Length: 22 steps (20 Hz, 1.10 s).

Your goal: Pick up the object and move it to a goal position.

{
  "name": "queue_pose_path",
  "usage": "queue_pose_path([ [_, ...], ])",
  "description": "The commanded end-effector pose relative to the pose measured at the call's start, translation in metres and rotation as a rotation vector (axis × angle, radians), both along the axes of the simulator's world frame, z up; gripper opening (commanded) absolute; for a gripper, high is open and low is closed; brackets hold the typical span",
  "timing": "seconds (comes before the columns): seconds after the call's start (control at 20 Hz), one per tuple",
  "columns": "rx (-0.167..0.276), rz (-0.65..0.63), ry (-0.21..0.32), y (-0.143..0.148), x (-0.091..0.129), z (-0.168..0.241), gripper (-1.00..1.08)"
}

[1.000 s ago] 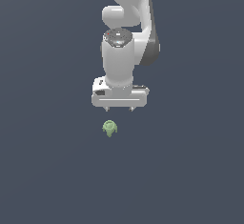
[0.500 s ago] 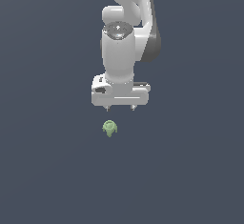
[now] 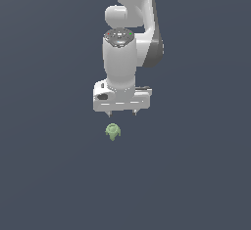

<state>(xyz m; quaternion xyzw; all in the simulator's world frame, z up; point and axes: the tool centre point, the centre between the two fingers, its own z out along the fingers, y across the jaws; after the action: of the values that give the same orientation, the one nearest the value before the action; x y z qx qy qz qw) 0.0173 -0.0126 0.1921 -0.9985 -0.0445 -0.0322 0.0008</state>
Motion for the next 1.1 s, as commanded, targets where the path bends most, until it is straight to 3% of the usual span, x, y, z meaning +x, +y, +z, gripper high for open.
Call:
queue_pose_path([
  [0.0,-0.004,0.035,0.004,-0.003,0.0,-0.006,1.0],
  [1.05,-0.026,0.507,0.052,-0.041,-0.001,-0.084,1.0],
])
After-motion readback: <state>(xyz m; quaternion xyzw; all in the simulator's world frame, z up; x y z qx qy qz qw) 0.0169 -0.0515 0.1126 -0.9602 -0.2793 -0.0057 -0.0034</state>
